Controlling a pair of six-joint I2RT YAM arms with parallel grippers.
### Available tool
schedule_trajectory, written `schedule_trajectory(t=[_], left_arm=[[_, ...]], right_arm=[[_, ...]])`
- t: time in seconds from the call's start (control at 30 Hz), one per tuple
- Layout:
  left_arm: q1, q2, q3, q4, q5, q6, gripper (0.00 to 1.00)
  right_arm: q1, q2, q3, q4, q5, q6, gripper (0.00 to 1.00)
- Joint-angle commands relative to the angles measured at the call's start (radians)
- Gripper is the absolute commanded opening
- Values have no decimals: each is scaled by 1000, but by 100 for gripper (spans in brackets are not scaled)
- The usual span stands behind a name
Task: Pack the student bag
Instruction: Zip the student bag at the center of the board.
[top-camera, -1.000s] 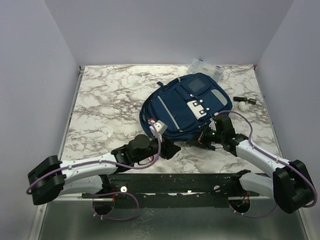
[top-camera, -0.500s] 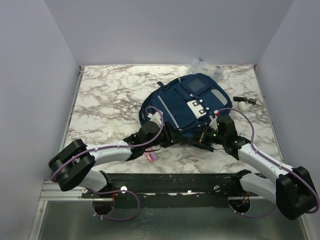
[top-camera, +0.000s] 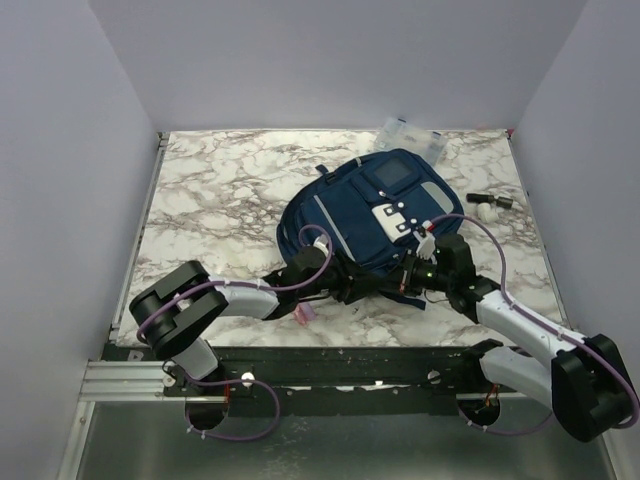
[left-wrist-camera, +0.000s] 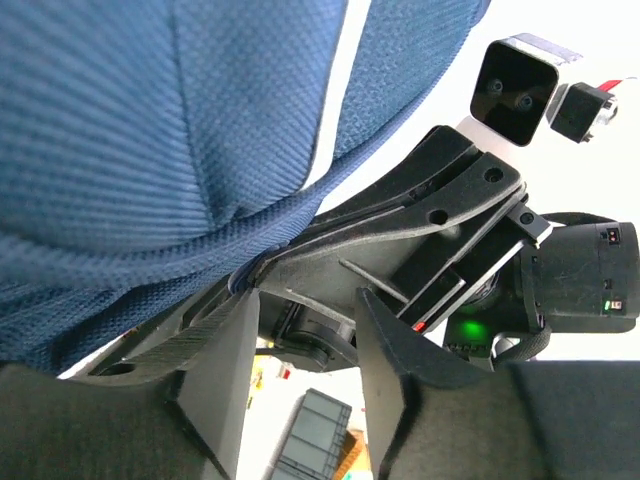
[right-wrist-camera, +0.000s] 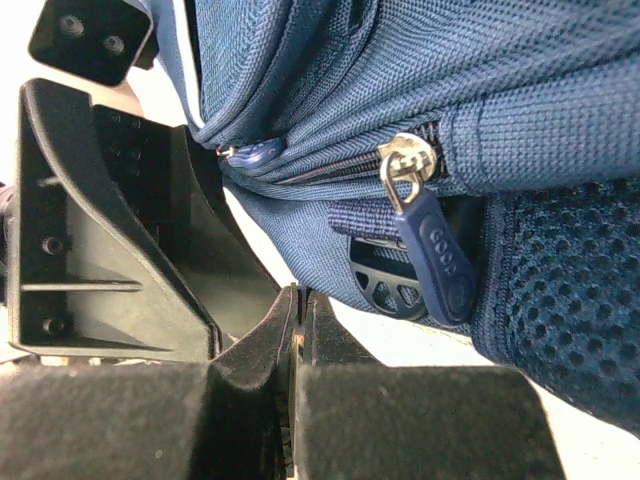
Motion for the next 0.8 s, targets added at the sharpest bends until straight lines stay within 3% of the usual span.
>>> schedule_trajectory(t=[0.0, 0.13, 0.4, 0.5, 0.63, 0.77], left_arm=[[-8, -24, -54, 31, -159, 41, 54], [7, -25, -40, 49, -169, 141, 59], [8, 40, 15, 57, -175, 189, 63], [5, 76, 37, 59, -180, 184, 56], [6, 113, 55, 118, -161, 174, 36], [6, 158, 83, 170, -115, 153, 31]], right_arm=[[9, -76, 43, -1, -67, -57, 0], [9, -88, 39, 1, -93, -65, 1], [9, -84, 29, 31, -116, -45, 1], [9, -81, 20, 69, -138, -16, 1], [9, -73, 5, 109, -147, 15, 8], [9, -37, -17, 127, -150, 16, 9]])
